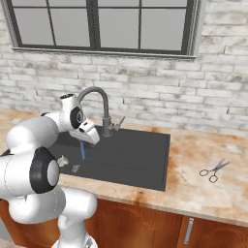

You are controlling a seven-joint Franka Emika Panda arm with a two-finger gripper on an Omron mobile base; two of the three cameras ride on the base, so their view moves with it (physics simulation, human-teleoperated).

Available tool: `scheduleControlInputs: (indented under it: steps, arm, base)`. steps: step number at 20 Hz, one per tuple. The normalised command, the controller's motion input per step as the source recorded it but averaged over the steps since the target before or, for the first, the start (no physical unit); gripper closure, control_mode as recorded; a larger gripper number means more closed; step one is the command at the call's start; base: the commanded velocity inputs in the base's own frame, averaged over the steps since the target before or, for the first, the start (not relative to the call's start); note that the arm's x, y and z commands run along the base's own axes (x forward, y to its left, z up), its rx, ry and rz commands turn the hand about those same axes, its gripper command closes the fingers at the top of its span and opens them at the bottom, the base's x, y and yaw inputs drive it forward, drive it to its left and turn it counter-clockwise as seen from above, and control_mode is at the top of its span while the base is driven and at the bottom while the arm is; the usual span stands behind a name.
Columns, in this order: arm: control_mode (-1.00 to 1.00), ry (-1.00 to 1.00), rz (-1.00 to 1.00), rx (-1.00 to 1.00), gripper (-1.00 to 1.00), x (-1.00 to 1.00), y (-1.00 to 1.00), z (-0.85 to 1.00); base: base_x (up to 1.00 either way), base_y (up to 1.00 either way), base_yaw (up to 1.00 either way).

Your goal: Turn on the sink faucet. Then move the garlic from the counter to the sink. Turn off the sink. Move the vegetable from the sink to the pot next to the stove. Finally move the pot to the front right burner.

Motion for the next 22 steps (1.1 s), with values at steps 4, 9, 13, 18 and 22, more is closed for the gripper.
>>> scheduleControlInputs:
  steps: [4,9,13,18,22]
  arm:
    - [-1.0,-0.01,0.0,0.0,-1.0,0.14,-0.67,0.0]
    - [-1.0,-0.09,0.02,0.02,-1.0,0.24,-0.63,-0.03]
    - [-1.0,-0.13,0.13,0.16,-1.0,0.36,-0.53,0.0]
    - [-1.0,-0.22,0.18,0.24,-1.0,0.19,-0.38,-0.08]
    - [-1.0,-0.34,0.19,0.24,-1.0,0.0,-0.25,-0.02]
  base:
    - [0.0,0.0,0.0]
    - [0.0,0.0,0.0]
    - [0.0,0.0,0.0]
    - [0.0,0.0,0.0]
    - [0.0,0.0,0.0]
